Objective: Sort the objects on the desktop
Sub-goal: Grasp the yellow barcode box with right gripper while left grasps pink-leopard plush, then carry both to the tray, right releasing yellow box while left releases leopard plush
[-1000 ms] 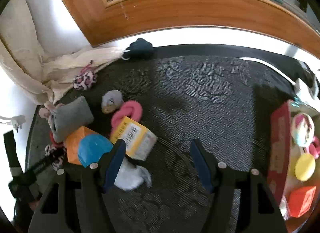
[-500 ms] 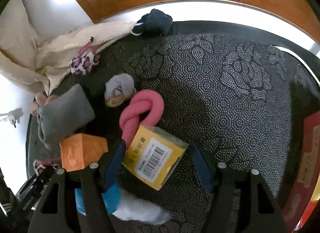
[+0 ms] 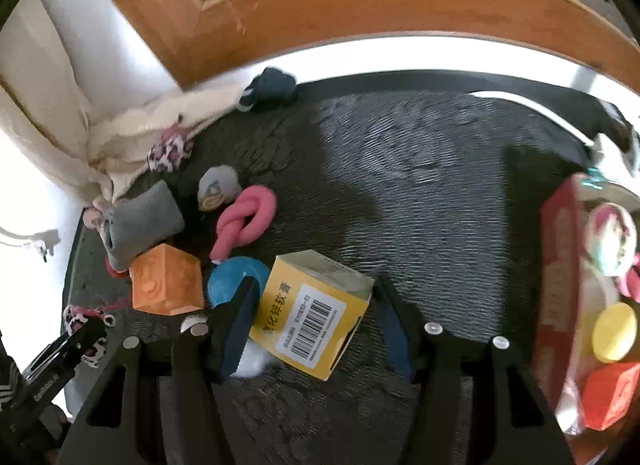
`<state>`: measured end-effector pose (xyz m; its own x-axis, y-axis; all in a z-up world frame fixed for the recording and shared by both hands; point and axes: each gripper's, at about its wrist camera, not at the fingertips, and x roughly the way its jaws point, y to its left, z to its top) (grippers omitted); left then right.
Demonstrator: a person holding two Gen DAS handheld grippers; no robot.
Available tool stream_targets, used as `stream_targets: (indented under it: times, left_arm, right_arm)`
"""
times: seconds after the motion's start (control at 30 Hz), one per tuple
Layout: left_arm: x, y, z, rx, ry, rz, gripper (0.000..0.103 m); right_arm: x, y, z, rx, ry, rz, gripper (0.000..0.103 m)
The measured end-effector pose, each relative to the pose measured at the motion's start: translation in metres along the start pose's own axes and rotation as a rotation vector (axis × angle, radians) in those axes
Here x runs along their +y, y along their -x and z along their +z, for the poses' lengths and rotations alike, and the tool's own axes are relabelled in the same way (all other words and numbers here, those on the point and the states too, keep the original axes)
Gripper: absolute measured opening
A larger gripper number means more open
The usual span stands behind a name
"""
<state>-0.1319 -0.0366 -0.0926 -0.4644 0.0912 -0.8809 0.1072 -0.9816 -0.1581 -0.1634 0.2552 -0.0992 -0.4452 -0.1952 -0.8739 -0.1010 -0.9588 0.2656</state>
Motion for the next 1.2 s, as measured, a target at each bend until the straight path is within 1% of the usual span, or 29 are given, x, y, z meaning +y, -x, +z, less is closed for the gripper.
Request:
stream_targets:
  times: [0.13,0.3,0.5,0.6,0.73,0.8,0.83,0.9,1.03,1.2]
  left_arm:
    - [-0.026,0.014,-0.008,-0.014,-0.037,-0.027,0.058]
    - [-0.063,0.027,-0.019,-0.026,-0.083,-0.066,0.058]
    - [-0.117,0.044,-0.038,-0.037,-0.153,-0.117,0.058]
    - [-0.14,0.052,-0.047,-0.043,-0.184,-0.138,0.058]
    - [-0.176,0.065,-0.061,-0.047,-0.235,-0.174,0.058]
    - [-0.194,0.069,-0.067,-0.049,-0.261,-0.193,0.058]
    - [-0.203,0.072,-0.071,-0.05,-0.275,-0.203,0.058]
    - [-0.22,0.075,-0.077,-0.049,-0.303,-0.225,0.058]
    - [-0.253,0.081,-0.09,-0.043,-0.356,-0.267,0.058]
    - [-0.294,0.082,-0.103,-0.037,-0.426,-0.314,0.058]
  right_arm:
    - [-0.028,0.034,-0.008,-0.062,-0.033,-0.026,0.063]
    - [-0.077,0.073,-0.016,-0.133,-0.1,-0.083,0.063]
    - [-0.137,0.105,-0.022,-0.18,-0.171,-0.139,0.063]
    - [-0.154,0.115,-0.026,-0.193,-0.184,-0.149,0.063]
    - [-0.167,0.121,-0.027,-0.204,-0.179,-0.143,0.064]
    - [-0.174,0.125,-0.024,-0.207,-0.183,-0.109,0.066]
    - [-0.177,0.129,-0.025,-0.209,-0.182,-0.094,0.071]
    - [-0.183,0.137,-0.027,-0.22,-0.184,-0.085,0.079]
    - [-0.196,0.152,-0.035,-0.249,-0.196,-0.09,0.079]
    - [-0.223,0.164,-0.051,-0.249,-0.262,-0.095,0.079]
